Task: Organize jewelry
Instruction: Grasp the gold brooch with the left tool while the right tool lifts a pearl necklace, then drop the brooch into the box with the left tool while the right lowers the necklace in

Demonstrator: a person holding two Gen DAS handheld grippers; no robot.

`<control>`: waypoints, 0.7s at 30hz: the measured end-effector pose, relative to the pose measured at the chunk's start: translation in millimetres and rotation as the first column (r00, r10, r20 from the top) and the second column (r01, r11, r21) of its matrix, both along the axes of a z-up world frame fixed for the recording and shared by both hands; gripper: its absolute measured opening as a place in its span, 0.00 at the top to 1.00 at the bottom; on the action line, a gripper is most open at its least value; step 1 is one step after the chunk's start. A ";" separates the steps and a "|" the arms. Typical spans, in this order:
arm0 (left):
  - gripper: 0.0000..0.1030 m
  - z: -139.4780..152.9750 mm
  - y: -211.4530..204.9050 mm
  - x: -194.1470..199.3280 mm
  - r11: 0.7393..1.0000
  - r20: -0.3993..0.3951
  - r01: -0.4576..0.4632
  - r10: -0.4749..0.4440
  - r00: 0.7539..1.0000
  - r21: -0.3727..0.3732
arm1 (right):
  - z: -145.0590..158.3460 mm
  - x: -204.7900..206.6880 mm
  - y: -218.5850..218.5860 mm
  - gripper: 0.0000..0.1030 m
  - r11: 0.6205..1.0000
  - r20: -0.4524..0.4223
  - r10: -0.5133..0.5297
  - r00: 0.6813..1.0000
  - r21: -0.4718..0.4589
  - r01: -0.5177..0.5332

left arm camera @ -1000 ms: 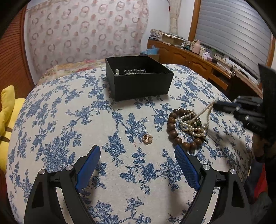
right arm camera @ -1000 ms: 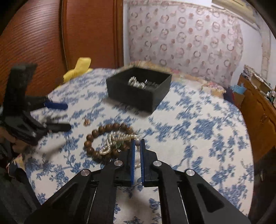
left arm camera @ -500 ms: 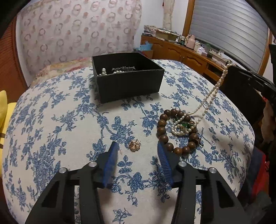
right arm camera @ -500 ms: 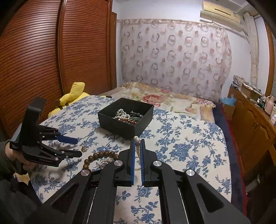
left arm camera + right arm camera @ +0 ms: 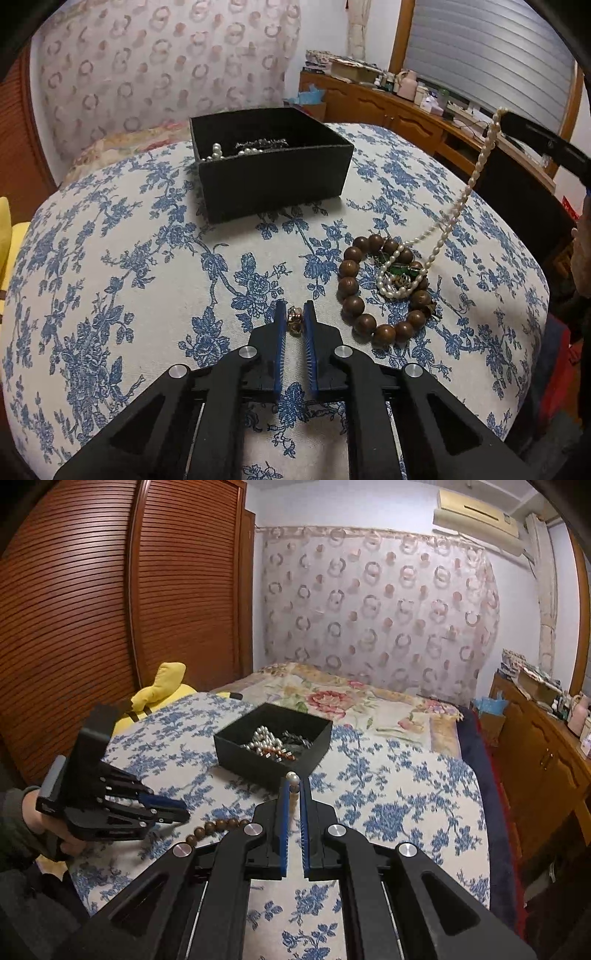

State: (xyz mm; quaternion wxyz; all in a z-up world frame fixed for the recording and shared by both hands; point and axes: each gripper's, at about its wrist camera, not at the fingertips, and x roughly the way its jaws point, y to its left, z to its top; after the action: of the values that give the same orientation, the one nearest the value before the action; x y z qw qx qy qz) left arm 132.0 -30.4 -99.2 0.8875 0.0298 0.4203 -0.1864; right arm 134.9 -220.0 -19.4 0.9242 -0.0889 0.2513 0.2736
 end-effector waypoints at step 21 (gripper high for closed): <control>0.92 52.6 18.2 6.6 0.998 0.107 -0.052 0.057 0.993 -0.047 | 79.4 7.3 26.9 0.94 0.998 0.153 0.047 0.987 0.024 -0.051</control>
State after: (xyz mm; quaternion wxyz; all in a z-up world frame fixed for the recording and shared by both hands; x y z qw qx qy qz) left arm 138.6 -12.2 -46.6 0.9143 0.0086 0.3679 -0.1694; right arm 142.2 -193.1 59.9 0.9348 -0.1029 0.1738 0.2921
